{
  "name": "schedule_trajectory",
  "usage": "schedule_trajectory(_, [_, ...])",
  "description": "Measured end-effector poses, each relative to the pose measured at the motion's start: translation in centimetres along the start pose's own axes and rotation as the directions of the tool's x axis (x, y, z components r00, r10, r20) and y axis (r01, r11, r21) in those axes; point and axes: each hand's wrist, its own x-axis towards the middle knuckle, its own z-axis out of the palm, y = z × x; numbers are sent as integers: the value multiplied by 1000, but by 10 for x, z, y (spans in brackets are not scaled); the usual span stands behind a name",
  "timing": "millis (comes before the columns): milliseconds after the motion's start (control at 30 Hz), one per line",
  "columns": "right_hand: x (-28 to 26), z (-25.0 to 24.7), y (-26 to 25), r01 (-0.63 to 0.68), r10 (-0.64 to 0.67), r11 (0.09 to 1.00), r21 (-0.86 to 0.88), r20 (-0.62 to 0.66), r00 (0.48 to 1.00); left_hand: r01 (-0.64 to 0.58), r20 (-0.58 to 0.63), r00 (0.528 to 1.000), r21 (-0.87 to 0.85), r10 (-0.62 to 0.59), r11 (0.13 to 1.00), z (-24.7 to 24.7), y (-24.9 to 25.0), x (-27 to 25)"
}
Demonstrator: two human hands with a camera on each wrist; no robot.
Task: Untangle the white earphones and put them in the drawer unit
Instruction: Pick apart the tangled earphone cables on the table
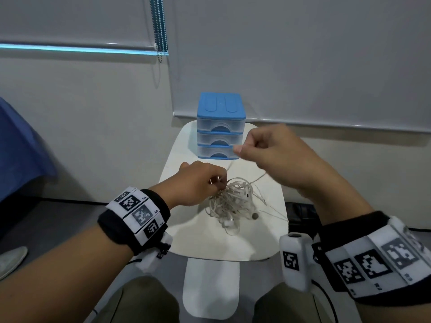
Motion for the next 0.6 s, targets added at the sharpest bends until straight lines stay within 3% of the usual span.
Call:
schedule_trajectory(100, [-4, -11, -13, 38, -52, 940, 338, 32, 998, 19, -35, 999, 50, -17, 999, -1, 0, 2])
schedule_trajectory(167, [-8, -15, -15, 38, -94, 914, 404, 120, 988, 37, -65, 997, 67, -32, 997, -3, 1, 3])
schedule_trajectory(233, [-11, -17, -12, 9, -73, 961, 276, 224, 972, 61, -103, 993, 78, -53, 995, -6, 0, 2])
schedule_trajectory(300, [-11, -18, -7, 4, 2, 1000, -23, 244, 970, 86, -125, 990, 116, -72, 989, -7, -2, 0])
schedule_trajectory(333, [-9, -19, -3, -8, 55, 978, -210, 222, 974, 99, -131, 988, 134, -82, 986, -7, -3, -2])
schedule_trajectory(433, [-7, -19, 5, -102, 312, 733, -673, 199, 929, 141, -145, 982, 152, -119, 978, -7, -6, -5])
schedule_trajectory(500, [-8, -16, 15, -132, 441, 633, -763, 214, 872, 166, -168, 976, 161, -139, 973, -8, -7, -5])
schedule_trajectory(600, [-12, -18, 18, -124, 413, 693, -711, 249, 876, 173, -196, 970, 138, -144, 975, -11, -8, -4])
